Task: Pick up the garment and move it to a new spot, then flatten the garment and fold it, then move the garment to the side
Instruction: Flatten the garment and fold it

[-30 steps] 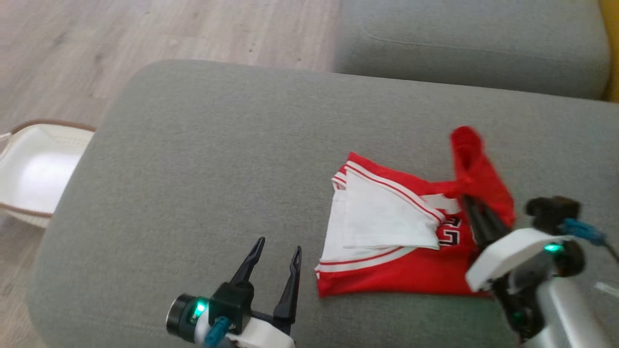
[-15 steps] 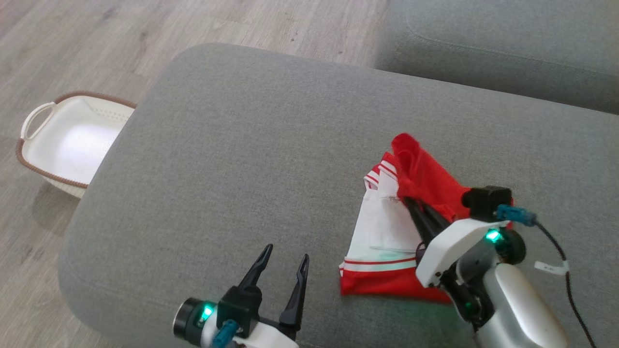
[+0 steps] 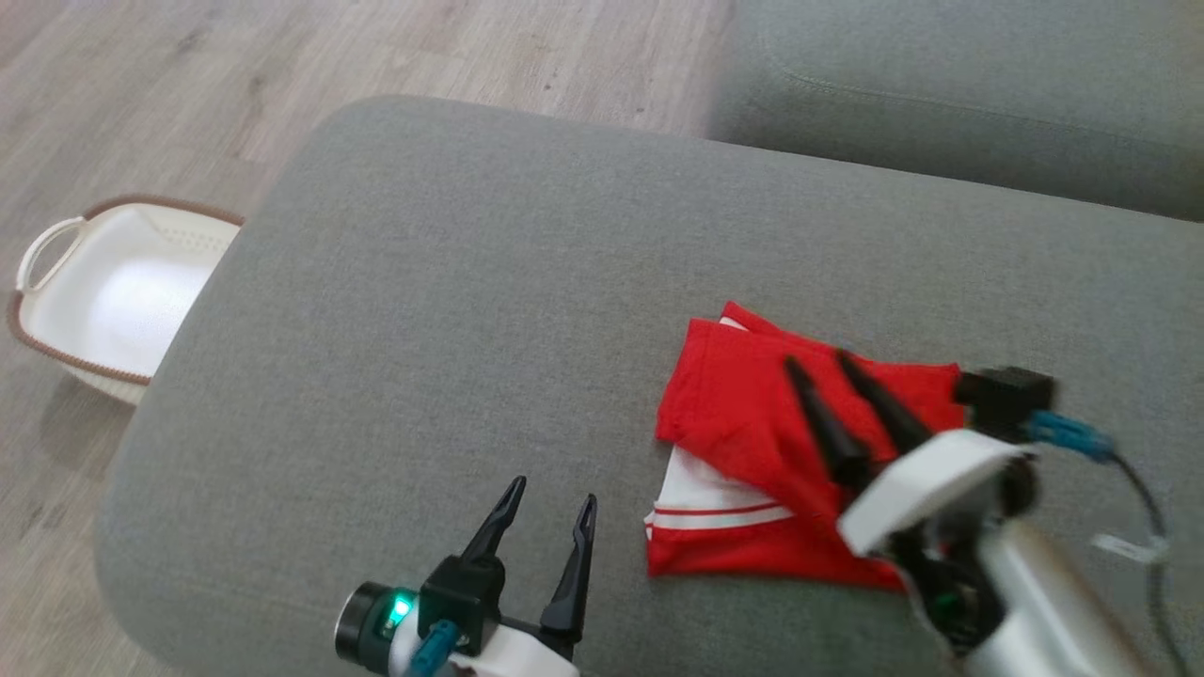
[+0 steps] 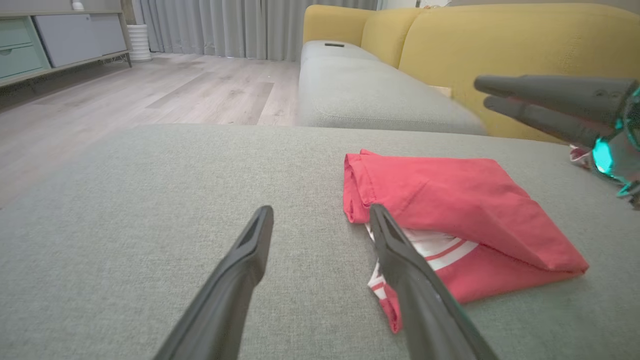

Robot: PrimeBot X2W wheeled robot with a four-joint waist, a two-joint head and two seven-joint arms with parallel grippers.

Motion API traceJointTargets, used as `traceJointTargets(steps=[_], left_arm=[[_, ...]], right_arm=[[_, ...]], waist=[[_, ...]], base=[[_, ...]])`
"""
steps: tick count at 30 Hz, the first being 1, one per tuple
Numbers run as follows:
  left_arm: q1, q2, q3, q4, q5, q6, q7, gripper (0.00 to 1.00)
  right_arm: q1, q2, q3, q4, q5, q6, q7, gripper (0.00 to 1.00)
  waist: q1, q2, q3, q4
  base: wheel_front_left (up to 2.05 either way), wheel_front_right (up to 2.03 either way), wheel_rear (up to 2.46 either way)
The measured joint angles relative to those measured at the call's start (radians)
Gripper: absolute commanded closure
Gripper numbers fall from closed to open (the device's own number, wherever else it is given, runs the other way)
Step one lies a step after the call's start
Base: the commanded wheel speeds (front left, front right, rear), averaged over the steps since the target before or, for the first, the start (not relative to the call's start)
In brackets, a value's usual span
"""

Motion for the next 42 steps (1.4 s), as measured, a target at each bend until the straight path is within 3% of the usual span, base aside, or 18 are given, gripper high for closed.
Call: traceJointTargets(steps=[5, 21, 32, 42], left_arm=[[0.002, 0.000, 0.011, 0.000, 0.000, -0.002, 0.000, 0.00], [0.077, 0.001, 0.122, -0.016, 0.015, -0.018, 0.000, 0.00], [0.164, 0.005, 0.204, -0.042, 0.015, -0.024, 0.000, 0.00], [0.247, 0.005, 0.275, -0.054, 0.021, -0.036, 0.000, 0.00]], right_arm=[[0.079, -0.090, -0.043, -0.007, 0.050, 0.000, -0.026, 0.00], [0.189, -0.122, -0.024, 0.058, 0.127, 0.000, -0.136, 0.00], [0.235, -0.135, -0.044, 0.128, 0.029, 0.000, -0.256, 0.00], [0.310, -0.075, -0.072, 0.126, -0.106, 0.000, -0.331, 0.00]], waist=[[0.0000, 0.0000, -0.014, -0.027], [0.0000, 0.0000, -0.062, -0.137], [0.0000, 0.0000, -0.115, -0.228], [0.0000, 0.0000, -0.186, -0.267]], base=[[0.00, 0.00, 0.00], [0.00, 0.00, 0.00], [0.00, 0.00, 0.00], [0.00, 0.00, 0.00]])
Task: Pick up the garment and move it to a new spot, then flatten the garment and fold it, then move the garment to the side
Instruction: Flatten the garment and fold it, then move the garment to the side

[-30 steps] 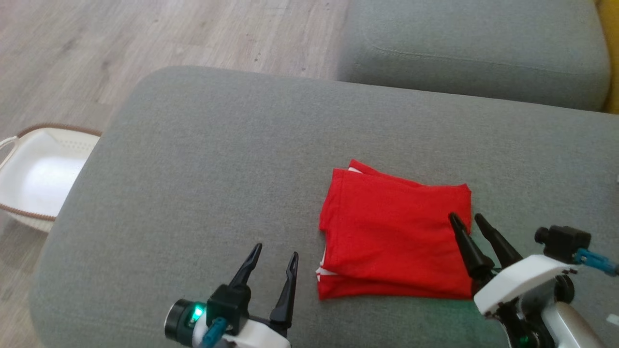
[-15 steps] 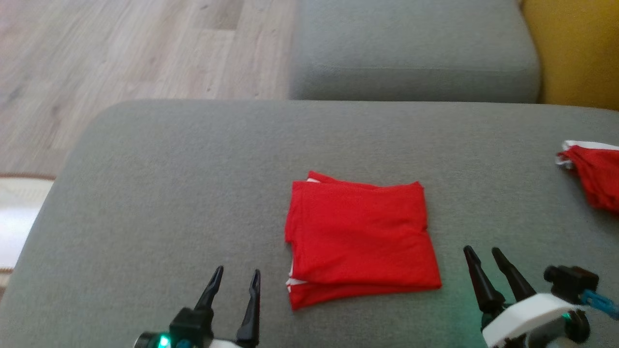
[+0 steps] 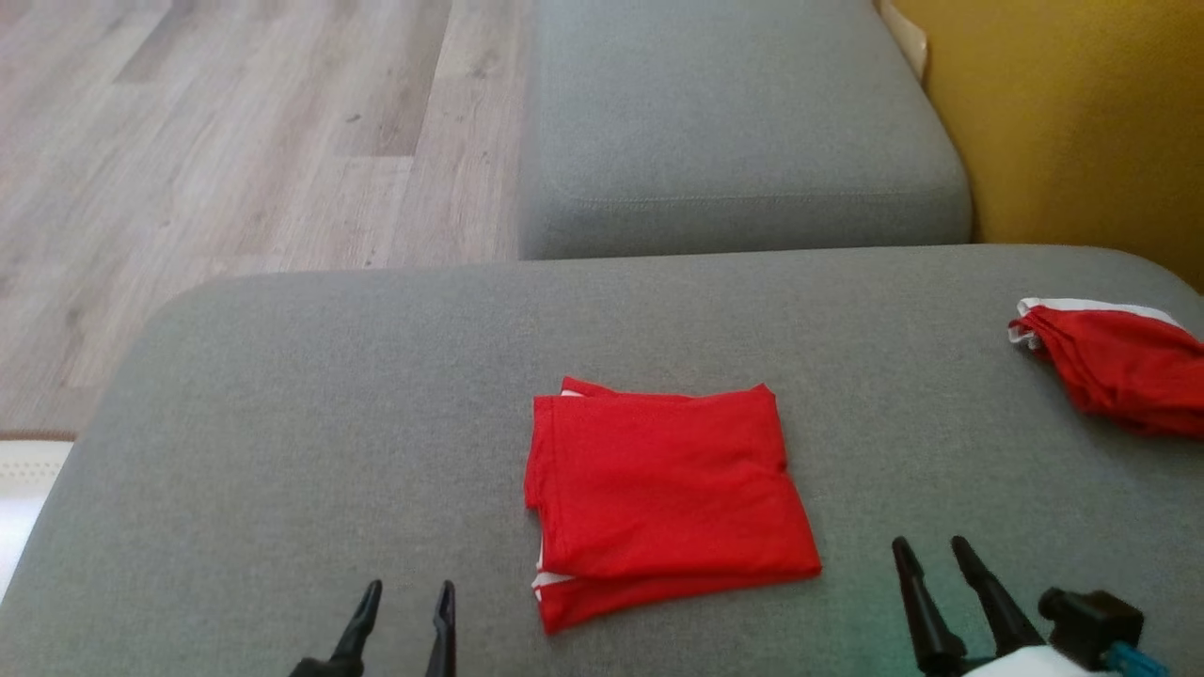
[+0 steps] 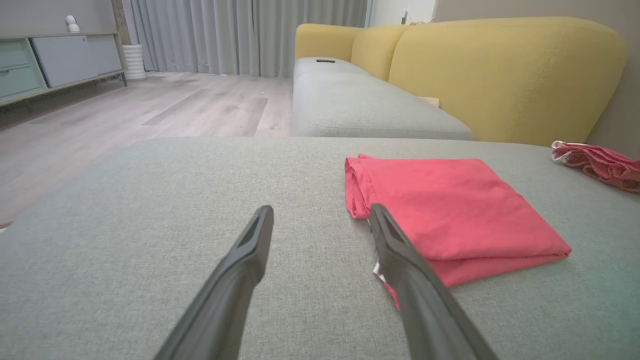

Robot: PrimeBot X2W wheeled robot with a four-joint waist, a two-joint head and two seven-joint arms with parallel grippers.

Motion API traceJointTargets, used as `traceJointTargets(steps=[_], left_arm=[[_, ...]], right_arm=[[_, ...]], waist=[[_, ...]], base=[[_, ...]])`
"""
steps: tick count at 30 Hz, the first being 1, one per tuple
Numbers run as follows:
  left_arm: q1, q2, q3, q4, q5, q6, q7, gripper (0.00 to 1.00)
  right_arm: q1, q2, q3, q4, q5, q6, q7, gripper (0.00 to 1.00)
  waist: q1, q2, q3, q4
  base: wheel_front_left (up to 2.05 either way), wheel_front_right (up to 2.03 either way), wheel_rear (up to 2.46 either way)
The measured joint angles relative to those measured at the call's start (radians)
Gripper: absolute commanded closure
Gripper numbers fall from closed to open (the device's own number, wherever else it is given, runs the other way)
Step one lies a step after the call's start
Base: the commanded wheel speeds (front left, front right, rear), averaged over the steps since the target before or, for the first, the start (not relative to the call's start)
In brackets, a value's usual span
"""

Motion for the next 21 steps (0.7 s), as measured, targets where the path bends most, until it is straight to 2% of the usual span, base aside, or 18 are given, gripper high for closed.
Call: traceJointTargets(steps=[3, 7, 11, 14, 21], left_arm=[[0.021, 0.000, 0.023, -0.024, 0.009, 0.000, 0.000, 0.00], [0.055, 0.000, 0.044, -0.039, 0.016, 0.000, 0.000, 0.00], [0.064, -0.001, 0.051, -0.053, 0.025, -0.001, 0.000, 0.00], [0.063, -0.001, 0.052, -0.053, 0.044, -0.001, 0.000, 0.00], [0.064, -0.002, 0.052, -0.052, 0.061, -0.001, 0.000, 0.00]], right_arm=[[0.017, 0.008, -0.012, -0.026, -0.068, 0.000, -0.006, 0.00], [0.041, 0.029, -0.085, -0.080, -0.205, 0.000, -0.007, 0.00], [0.085, 0.078, -0.144, -0.112, -0.311, 0.000, -0.007, 0.00], [0.113, 0.115, -0.178, -0.126, -0.355, 0.000, -0.007, 0.00], [0.126, 0.142, -0.193, -0.125, -0.403, 0.000, -0.007, 0.00]], waist=[[0.0000, 0.0000, -0.013, -0.005], [0.0000, 0.0000, -0.023, -0.001], [0.0000, 0.0000, -0.031, 0.010], [0.0000, 0.0000, -0.036, 0.018], [0.0000, 0.0000, -0.046, 0.024]], base=[[0.00, 0.00, 0.00], [0.00, 0.00, 0.00], [0.00, 0.00, 0.00], [0.00, 0.00, 0.00], [0.00, 0.00, 0.00]])
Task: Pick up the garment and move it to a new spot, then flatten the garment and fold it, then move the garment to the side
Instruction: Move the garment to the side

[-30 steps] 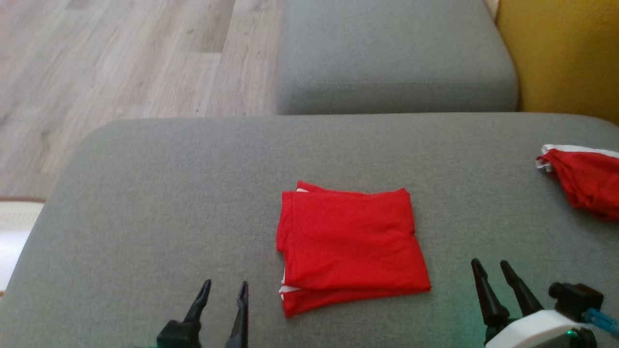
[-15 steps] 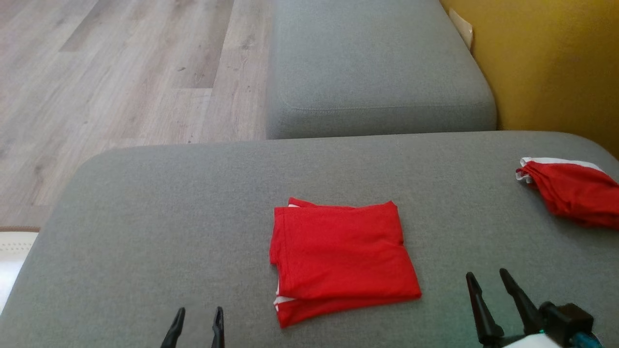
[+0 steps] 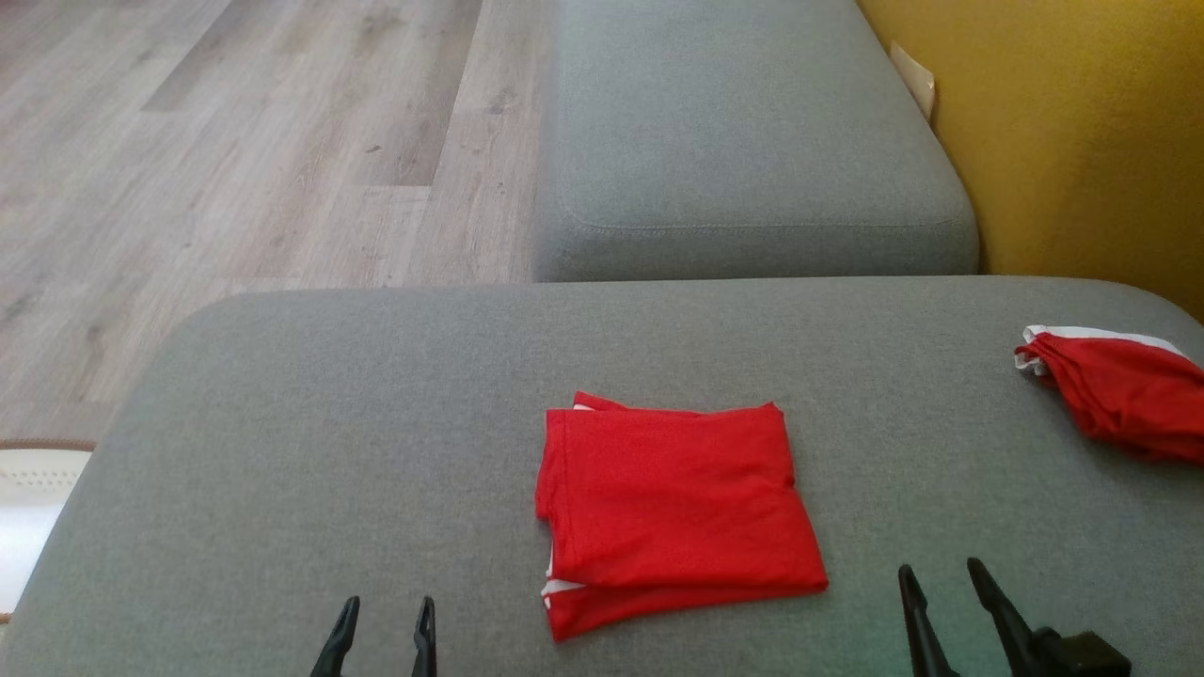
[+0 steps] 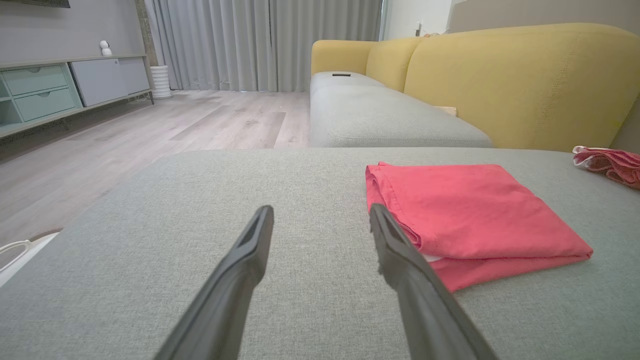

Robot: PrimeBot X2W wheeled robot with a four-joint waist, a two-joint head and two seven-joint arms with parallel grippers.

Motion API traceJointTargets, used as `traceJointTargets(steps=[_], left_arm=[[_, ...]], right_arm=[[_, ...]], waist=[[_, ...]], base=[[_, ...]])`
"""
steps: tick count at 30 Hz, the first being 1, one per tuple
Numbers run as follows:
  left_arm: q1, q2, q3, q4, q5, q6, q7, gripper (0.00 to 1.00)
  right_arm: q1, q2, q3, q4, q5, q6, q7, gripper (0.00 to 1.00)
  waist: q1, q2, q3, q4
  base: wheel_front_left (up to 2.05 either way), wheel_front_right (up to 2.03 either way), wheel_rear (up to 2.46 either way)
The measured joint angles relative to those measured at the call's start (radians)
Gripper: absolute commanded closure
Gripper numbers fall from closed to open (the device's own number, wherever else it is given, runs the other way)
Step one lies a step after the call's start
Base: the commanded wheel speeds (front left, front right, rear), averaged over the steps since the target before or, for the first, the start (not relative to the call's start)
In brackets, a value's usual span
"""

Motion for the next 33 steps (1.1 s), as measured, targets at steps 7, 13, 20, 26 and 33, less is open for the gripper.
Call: traceJointTargets(steps=[7, 13, 20, 26, 33], left_arm=[[0.000, 0.000, 0.000, 0.000, 0.006, -0.011, 0.000, 0.00], [0.000, -0.001, 0.000, -0.002, 0.007, -0.017, 0.000, 0.00], [0.000, -0.001, 0.000, -0.007, 0.010, -0.018, 0.000, 0.00], [0.000, -0.001, -0.001, -0.007, 0.016, -0.025, 0.000, 0.00], [0.000, -0.001, -0.008, -0.007, 0.016, -0.024, 0.000, 0.00]], right_arm=[[0.025, 0.009, 0.014, 0.010, -0.001, 0.000, 0.000, 0.00], [0.026, 0.009, 0.017, 0.010, 0.006, 0.000, 0.000, 0.00], [0.026, 0.009, 0.023, 0.009, 0.007, 0.000, 0.000, 0.00], [0.026, 0.009, 0.033, 0.009, 0.007, 0.000, 0.000, 0.00], [0.026, 0.005, 0.046, 0.009, 0.015, 0.000, 0.000, 0.00]], waist=[[0.0000, 0.0000, 0.000, 0.002], [0.0000, 0.0000, 0.006, 0.004], [0.0000, 0.0000, 0.014, 0.006], [0.0000, 0.0000, 0.023, 0.009], [0.0000, 0.0000, 0.040, 0.012]], base=[[0.00, 0.00, 0.00], [0.00, 0.00, 0.00], [0.00, 0.00, 0.00], [0.00, 0.00, 0.00], [0.00, 0.00, 0.00]])
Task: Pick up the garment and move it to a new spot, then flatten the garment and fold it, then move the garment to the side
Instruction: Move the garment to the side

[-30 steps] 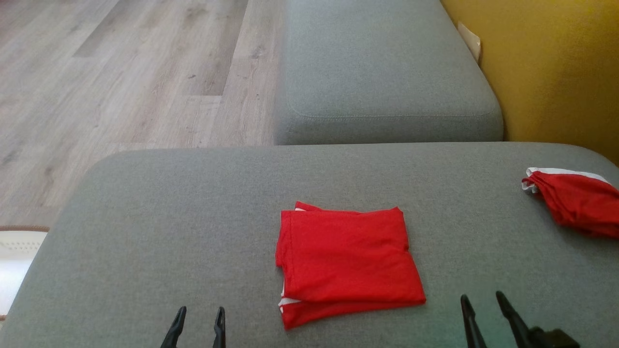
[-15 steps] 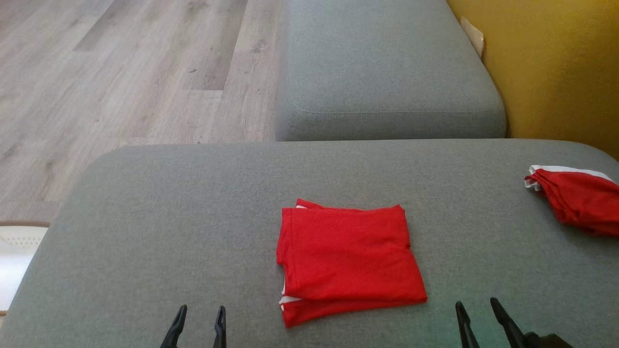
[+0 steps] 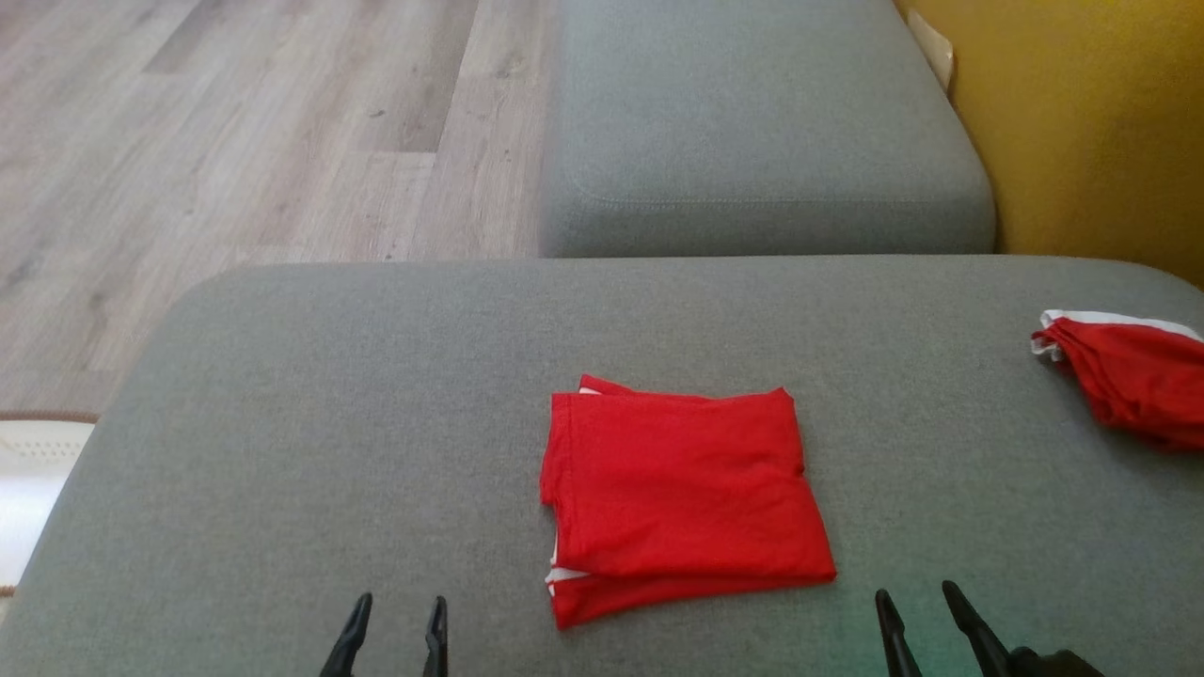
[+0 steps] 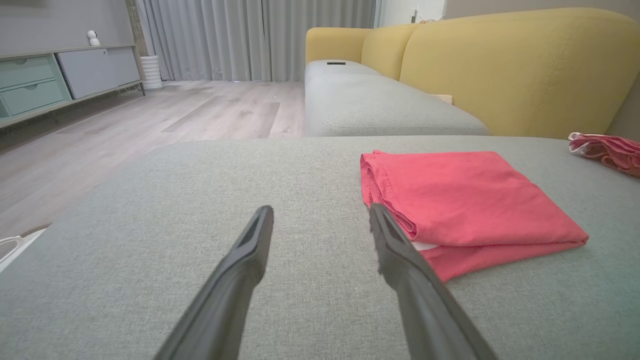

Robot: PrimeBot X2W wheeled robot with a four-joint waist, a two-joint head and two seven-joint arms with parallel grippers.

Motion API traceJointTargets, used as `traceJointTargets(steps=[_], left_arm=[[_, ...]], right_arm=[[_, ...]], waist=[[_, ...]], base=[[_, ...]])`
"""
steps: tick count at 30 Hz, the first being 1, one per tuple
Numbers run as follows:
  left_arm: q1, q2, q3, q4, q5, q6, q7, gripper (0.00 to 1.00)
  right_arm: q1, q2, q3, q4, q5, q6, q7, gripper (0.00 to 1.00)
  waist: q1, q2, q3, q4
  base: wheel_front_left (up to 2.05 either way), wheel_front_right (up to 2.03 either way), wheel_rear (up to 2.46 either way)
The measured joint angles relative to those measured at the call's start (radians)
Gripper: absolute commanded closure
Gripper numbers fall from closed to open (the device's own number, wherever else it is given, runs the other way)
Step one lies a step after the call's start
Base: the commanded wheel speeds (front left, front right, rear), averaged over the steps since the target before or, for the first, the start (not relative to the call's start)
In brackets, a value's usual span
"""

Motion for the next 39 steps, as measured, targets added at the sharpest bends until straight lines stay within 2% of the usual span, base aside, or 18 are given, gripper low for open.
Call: traceJointTargets(steps=[11, 15, 20, 27, 30, 32, 39], left_arm=[[-0.023, 0.000, -0.052, 0.000, -0.005, 0.018, 0.000, 0.00], [-0.053, -0.001, -0.078, 0.001, -0.007, 0.027, 0.000, 0.00], [-0.079, -0.001, -0.109, 0.008, -0.019, 0.036, 0.000, 0.00], [-0.120, -0.001, -0.157, 0.014, -0.022, 0.045, 0.000, 0.00], [-0.127, -0.002, -0.163, 0.014, -0.092, 0.056, 0.000, 0.00], [-0.129, -0.002, -0.169, 0.017, -0.093, 0.061, 0.000, 0.00], [-0.169, -0.002, -0.192, 0.009, -0.143, 0.072, 0.000, 0.00]], right_arm=[[-0.067, -0.047, 0.043, 0.022, 0.042, 0.000, 0.000, 0.00], [-0.149, -0.105, 0.104, 0.064, 0.083, 0.000, 0.000, 0.00], [-0.279, -0.172, 0.187, 0.168, 0.202, 0.000, 0.007, 0.00], [-0.454, -0.247, 0.292, 0.282, 0.449, 0.000, 0.198, 0.00], [-0.501, -0.270, 0.322, 0.332, 0.532, 0.000, 0.278, 0.00], [-0.515, -0.277, 0.341, 0.353, 0.599, 0.000, 0.327, 0.00], [-0.569, -0.289, 0.391, 0.447, 0.665, 0.000, 0.336, 0.00]], waist=[[0.0000, 0.0000, 0.062, 0.016], [0.0000, 0.0000, 0.091, 0.030], [0.0000, 0.0000, 0.128, 0.055], [0.0000, 0.0000, 0.173, 0.092], [0.0000, 0.0000, 0.184, 0.107], [0.0000, 0.0000, 0.189, 0.115], [0.0000, 0.0000, 0.204, 0.128]], base=[[0.00, 0.00, 0.00], [0.00, 0.00, 0.00], [0.00, 0.00, 0.00], [0.00, 0.00, 0.00], [0.00, 0.00, 0.00], [0.00, 0.00, 0.00], [0.00, 0.00, 0.00]])
